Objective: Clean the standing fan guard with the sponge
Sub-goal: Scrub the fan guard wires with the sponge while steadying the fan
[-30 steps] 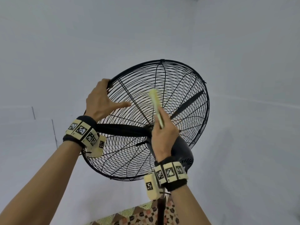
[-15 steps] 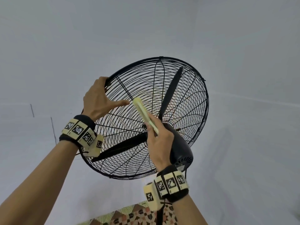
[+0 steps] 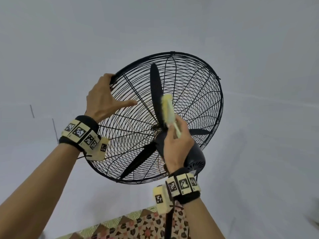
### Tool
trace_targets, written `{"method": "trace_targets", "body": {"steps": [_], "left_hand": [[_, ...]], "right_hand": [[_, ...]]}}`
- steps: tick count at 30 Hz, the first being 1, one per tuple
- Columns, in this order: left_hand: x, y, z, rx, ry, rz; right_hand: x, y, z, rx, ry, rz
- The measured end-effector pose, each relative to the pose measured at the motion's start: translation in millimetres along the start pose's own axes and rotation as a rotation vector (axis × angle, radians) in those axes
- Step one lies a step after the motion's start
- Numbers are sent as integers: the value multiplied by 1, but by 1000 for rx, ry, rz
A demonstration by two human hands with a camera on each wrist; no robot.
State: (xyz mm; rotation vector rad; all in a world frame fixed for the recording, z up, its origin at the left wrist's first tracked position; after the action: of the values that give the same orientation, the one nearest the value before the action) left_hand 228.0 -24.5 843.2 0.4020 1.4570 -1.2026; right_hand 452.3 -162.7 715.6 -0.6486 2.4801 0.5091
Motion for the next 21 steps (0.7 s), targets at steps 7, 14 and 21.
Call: {"method": "trace_targets", "body": {"steps": [7,14,21], "left_hand": [[-2,3,0,-4,6,10],[-1,2,4,-7,22,2],[-2,1,-2,4,0,-21]], "right_hand": [[9,22,5,139,-54,-177],[-20,-7,-5,81,-37,101],[4,15,-5,164,-84,-238]]}}
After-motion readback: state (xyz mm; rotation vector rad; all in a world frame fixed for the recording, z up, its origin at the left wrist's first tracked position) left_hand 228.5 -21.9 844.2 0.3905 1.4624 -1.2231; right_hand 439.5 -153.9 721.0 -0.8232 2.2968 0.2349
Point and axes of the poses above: each hand's wrist, its own x-axis away from the middle knuckle, its own y-axis out of the palm, z = x × y, the point moved 7 cm from there along -x, towards the middle knuckle, and after that the axes turned 13 degrees about y, right-handed, at the moved point
